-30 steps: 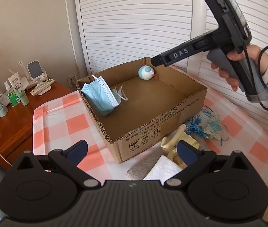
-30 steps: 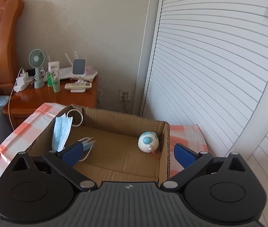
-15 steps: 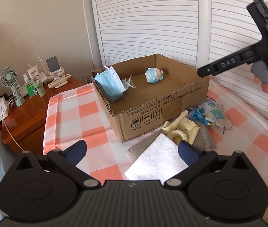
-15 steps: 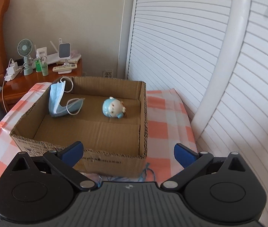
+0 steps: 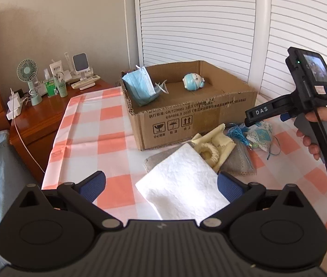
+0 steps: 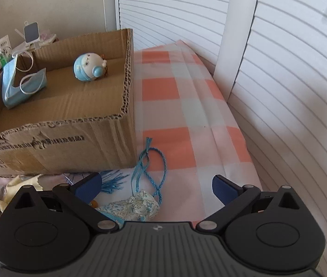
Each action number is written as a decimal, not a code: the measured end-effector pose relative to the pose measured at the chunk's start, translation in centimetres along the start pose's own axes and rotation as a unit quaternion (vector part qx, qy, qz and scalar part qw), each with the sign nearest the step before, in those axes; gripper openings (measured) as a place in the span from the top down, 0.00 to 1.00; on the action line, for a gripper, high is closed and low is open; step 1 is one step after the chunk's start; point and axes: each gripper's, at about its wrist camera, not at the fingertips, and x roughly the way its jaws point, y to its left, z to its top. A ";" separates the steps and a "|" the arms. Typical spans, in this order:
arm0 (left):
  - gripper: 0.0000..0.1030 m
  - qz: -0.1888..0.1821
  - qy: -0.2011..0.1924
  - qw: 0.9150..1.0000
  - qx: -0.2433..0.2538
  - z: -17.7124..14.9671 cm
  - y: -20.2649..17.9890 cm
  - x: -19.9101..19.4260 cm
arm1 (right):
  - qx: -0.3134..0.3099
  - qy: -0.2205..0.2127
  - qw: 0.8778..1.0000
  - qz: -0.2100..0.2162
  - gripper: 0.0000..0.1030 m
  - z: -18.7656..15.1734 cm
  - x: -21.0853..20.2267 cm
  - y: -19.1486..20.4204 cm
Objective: Organize soft objects
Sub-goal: 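Move the left gripper to the white cloth while the right gripper approaches the floral sachet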
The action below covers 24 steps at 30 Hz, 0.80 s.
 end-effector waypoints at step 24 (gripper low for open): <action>0.01 -0.020 0.028 0.999 -0.014 -0.4 -1.3 2.0 | -0.038 -0.020 0.999 0.026 0.00 -9.7 -5.7 -0.6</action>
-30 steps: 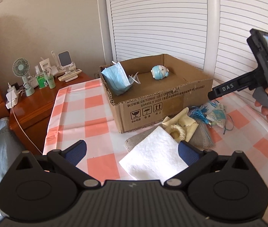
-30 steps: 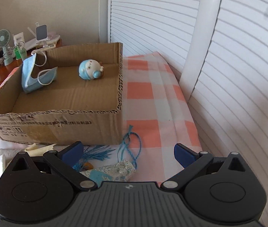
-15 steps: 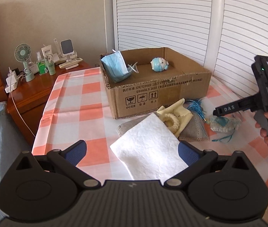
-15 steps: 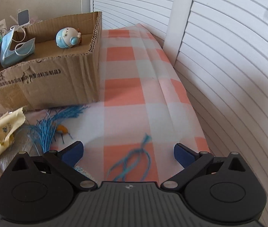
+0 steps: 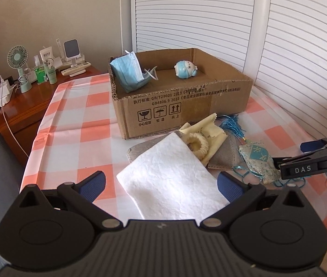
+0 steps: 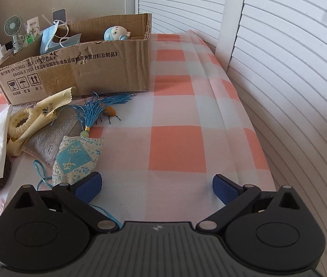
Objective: Organize soft objects
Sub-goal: 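Move the left gripper to the white cloth while the right gripper approaches the floral sachet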
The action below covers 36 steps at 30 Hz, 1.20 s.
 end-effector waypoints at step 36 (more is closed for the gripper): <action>0.00 0.000 0.074 0.997 -0.009 -1.9 3.4 5.3 | -0.008 -0.031 0.999 0.005 0.00 -0.8 -0.5 -0.4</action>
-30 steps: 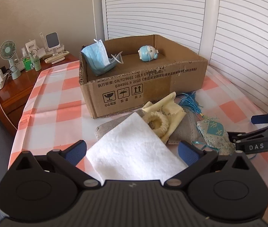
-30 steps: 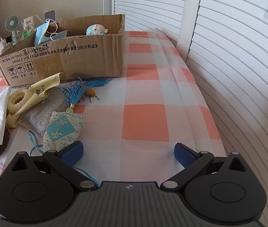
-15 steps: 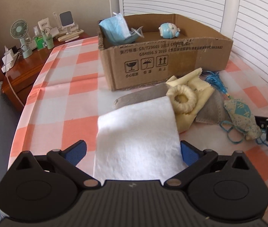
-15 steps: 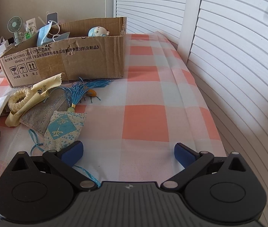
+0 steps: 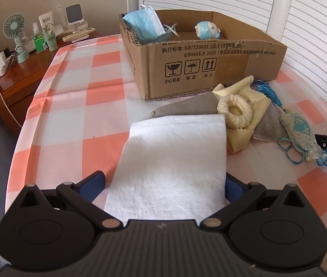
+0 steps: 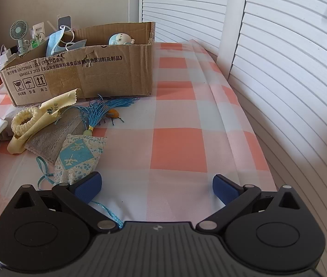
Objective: Organize soft objects
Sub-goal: 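Move the left gripper to the white cloth while the right gripper approaches the floral sachet, then close the left gripper on the white cloth while the right gripper grasps the floral sachet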
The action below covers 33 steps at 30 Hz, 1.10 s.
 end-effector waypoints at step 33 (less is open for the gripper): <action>0.00 -0.008 -0.030 0.999 0.009 0.0 -0.4 0.5 | -0.064 -0.004 0.997 0.033 0.00 0.6 0.1 2.9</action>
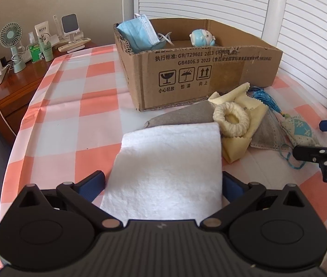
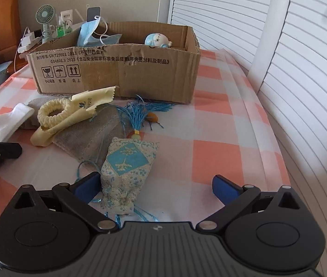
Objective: Organize soft objects
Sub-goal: 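Close the left gripper on the white cloth while the right gripper grasps the floral sachet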
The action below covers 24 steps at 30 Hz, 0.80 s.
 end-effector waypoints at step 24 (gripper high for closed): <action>0.23 -0.077 0.042 0.996 0.025 1.8 2.1 0.0 | 0.008 -0.021 1.000 0.007 0.00 -0.5 0.0 -0.6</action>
